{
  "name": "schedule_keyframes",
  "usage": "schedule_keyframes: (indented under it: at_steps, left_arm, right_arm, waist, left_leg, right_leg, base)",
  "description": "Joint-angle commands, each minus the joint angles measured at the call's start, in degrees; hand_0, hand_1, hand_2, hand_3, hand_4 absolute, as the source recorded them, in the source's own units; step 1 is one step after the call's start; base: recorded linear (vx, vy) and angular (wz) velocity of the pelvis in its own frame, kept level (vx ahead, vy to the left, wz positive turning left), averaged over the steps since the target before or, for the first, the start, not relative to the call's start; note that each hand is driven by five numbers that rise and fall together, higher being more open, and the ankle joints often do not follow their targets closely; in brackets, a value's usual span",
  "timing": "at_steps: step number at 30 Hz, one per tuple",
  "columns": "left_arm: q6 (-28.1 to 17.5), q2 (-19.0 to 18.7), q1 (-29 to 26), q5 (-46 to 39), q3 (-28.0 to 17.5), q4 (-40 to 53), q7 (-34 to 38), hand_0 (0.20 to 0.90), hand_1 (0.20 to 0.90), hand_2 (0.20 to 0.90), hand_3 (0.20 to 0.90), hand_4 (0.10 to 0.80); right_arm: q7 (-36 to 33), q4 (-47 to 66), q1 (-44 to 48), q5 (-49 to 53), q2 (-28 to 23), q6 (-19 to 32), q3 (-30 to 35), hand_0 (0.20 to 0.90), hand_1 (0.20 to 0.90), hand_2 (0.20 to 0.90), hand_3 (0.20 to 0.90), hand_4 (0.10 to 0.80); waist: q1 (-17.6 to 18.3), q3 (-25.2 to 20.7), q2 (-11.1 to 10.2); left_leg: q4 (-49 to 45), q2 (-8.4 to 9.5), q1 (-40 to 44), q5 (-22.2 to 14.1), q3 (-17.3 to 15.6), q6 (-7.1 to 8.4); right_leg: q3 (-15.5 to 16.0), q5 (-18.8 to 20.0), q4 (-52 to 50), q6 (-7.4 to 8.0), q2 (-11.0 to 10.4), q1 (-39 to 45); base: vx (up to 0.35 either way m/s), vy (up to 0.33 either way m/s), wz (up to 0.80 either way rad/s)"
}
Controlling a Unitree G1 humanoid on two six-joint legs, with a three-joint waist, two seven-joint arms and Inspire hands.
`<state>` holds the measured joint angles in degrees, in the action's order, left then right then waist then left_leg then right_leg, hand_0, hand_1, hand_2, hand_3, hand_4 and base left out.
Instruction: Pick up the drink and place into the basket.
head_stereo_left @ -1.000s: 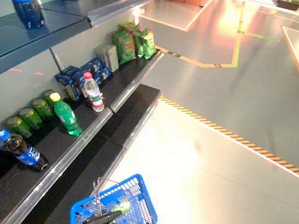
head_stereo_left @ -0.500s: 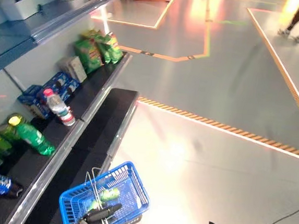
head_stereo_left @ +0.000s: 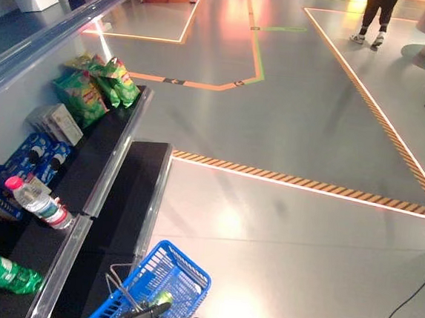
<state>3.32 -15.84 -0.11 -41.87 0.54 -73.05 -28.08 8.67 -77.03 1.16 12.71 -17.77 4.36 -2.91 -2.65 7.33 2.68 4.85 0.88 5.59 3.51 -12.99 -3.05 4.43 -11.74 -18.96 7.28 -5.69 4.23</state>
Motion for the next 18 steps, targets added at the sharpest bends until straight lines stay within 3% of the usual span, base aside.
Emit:
schedule_keyframes:
  at_steps: [1,3,7,9,11,12,16,18]
  left_arm:
    - [-3.14,-3.45,-2.48,-2.24,-0.18,4.62,-4.33,0.3,0.3,0.3,0.2,0.1]
    - [-3.43,-3.09,-3.01,-2.17,0.05,4.45,-3.47,0.3,0.3,0.3,0.2,0.1]
    - [-3.65,-3.26,-3.46,-1.16,0.44,3.95,-3.62,0.3,0.3,0.3,0.2,0.1]
    - [-3.81,-3.57,-4.13,-0.91,0.91,3.68,-3.51,0.3,0.3,0.3,0.2,0.1]
    - [-3.96,-3.6,-4.24,-0.72,0.89,3.51,-3.6,0.3,0.3,0.3,0.2,0.1]
    - [-4.3,-3.77,-4.21,-0.5,0.74,3.02,-4.18,0.3,0.3,0.3,0.2,0.1]
    - [-4.53,-3.85,-3.22,1.09,0.23,2.53,-5.12,0.3,0.3,0.3,0.2,0.1]
    - [-4.68,-3.63,-2.95,1.96,-0.14,2.03,-5.03,0.3,0.3,0.3,0.2,0.1]
  right_arm:
    - [0.54,-0.09,2.23,0.27,-1.89,2.66,-0.01,0.9,0.9,0.9,0.9,0.8]
    - [0.65,-0.53,2.42,0.12,-1.99,2.59,0.89,0.9,0.9,0.9,0.9,0.8]
    - [0.89,-0.97,2.47,0.67,-2.01,3.06,1.84,0.9,0.9,0.9,0.9,0.8]
    - [1.18,-1.13,2.42,0.76,-1.96,3.83,2.43,0.9,0.9,0.9,0.9,0.8]
    - [1.3,-1.24,2.45,0.47,-1.98,3.88,2.6,0.9,0.9,0.9,0.9,0.8]
    - [1.28,-1.55,2.54,0.3,-1.93,4.17,3.0,0.9,0.9,0.9,0.9,0.8]
    - [0.86,-1.64,2.64,0.38,-1.44,3.68,3.3,0.9,0.9,0.9,0.9,0.8]
    - [0.96,-2.15,2.51,0.63,-1.58,3.3,3.22,0.9,0.9,0.9,0.9,0.8]
  waist:
    - [-0.76,-2.05,-0.2]
    - [-0.97,-1.93,-0.43]
    - [-0.58,-1.23,-1.16]
    - [0.96,-0.02,-2.32]
    - [1.55,0.34,-2.52]
    - [2.35,0.62,-2.56]
    - [3.15,0.65,-2.23]
    - [3.79,0.01,-2.99]
  left_leg:
    - [-0.95,2.84,-3.28,-1.81,6.57,0.68]
    - [-1.17,2.51,-2.24,-2.52,6.13,0.82]
    - [-1.4,2.51,-1.22,-3.51,5.93,1.3]
    - [-2.16,2.97,0.09,-5.87,5.65,1.63]
    - [-2.35,3.14,0.75,-6.71,5.74,1.76]
    - [-2.44,3.27,2.09,-7.93,6.02,2.1]
    - [-2.7,3.03,4.89,-10.04,6.87,1.92]
    - [-4.94,3.48,5.64,-12.45,8.03,1.13]
  right_leg:
    - [1.1,12.17,-16.31,0.93,2.73,-5.79]
    - [2.56,11.37,-12.02,-0.02,-0.6,-7.36]
    - [3.59,11.83,-3.99,0.0,-2.29,-7.57]
    - [3.33,14.87,7.6,0.8,-3.83,-9.39]
    - [3.27,16.49,11.3,1.17,-4.28,-10.1]
    - [4.05,19.62,15.97,1.84,-5.29,-12.8]
    - [5.11,21.35,17.64,2.18,-5.57,-14.93]
    - [2.97,21.02,16.26,2.1,-4.72,-13.61]
  base:
    - [0.23,0.01,0.08]
    - [0.19,-0.041,0.04]
    - [0.134,-0.094,-0.07]
    - [0.221,-0.179,-0.05]
    - [0.229,-0.151,0.08]
    - [0.257,-0.145,0.25]
    - [0.355,-0.194,0.24]
    - [0.493,-0.345,0.07]
